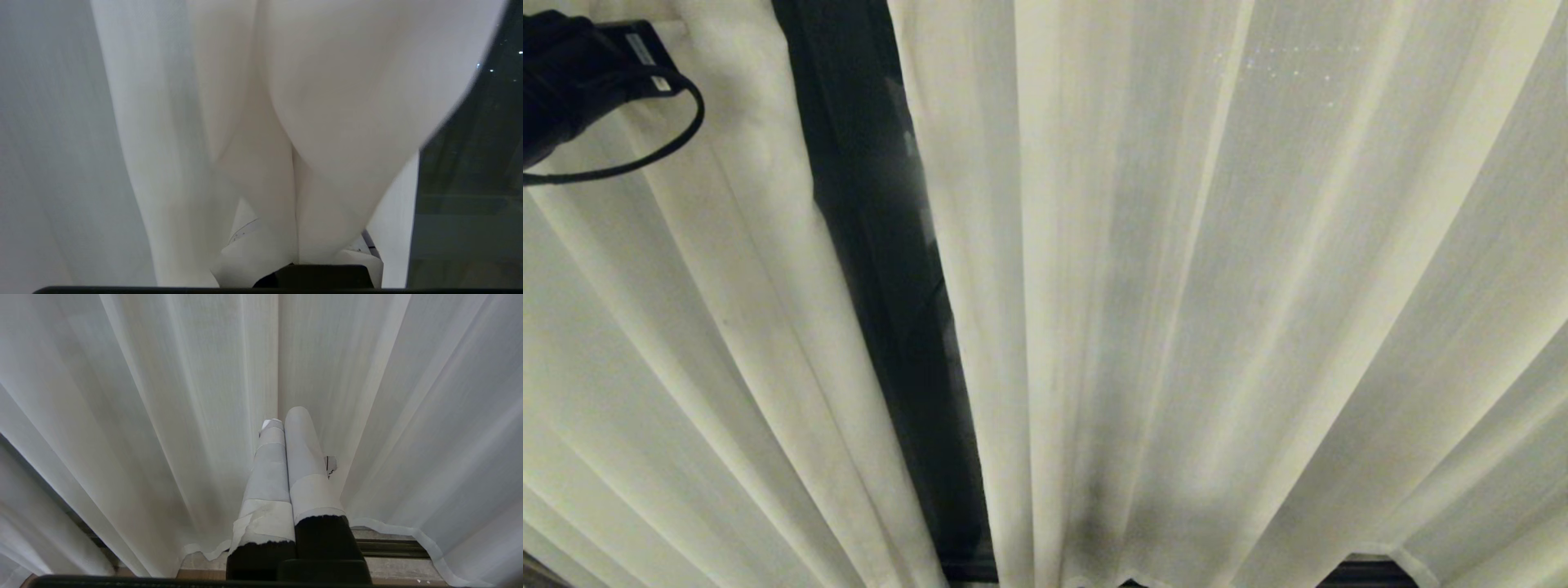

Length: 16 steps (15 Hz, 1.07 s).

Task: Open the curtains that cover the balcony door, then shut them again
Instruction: Pull the inner curtains open on both sides

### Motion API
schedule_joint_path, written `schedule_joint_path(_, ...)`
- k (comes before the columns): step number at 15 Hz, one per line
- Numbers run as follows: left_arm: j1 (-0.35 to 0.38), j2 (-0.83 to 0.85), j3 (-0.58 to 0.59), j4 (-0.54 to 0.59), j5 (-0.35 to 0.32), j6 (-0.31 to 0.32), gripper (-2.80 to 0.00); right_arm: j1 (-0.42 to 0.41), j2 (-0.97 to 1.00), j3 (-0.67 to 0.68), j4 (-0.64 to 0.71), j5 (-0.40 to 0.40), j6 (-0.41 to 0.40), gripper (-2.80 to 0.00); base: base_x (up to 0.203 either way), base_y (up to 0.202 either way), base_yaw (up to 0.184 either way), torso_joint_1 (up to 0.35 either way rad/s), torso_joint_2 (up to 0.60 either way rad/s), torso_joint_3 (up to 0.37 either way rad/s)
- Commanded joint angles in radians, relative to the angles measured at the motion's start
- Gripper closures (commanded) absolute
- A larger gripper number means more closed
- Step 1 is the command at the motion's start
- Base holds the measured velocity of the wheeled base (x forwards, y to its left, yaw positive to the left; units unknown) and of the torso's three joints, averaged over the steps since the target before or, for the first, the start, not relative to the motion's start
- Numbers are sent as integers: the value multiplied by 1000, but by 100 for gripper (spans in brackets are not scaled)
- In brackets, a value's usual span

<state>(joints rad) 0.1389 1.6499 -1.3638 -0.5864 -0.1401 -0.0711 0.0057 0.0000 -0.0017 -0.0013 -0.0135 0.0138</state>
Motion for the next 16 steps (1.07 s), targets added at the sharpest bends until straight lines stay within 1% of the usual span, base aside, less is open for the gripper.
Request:
schedule_joint_path(1,1,-15,0,-3,-1,-1,0,0,1,0,0,0,0,0,0,0,0,0,0,0)
schedule_joint_path(5,-5,-25,8,6,-1,1,0,0,2,0,0,0,0,0,0,0,0,0,0,0)
schedule_joint_path(7,-7,-49,44,8,-2,1,0,0,1,0,0,0,0,0,1,28,4,0,-2,-1)
schedule_joint_path(9,-9,-68,74,8,-4,1,0,0,0,0,0,0,0,0,1,142,0,1,1,2)
schedule_joint_path(16,-10,-73,74,8,-4,1,0,0,0,0,0,0,0,0,0,190,2,5,3,-1)
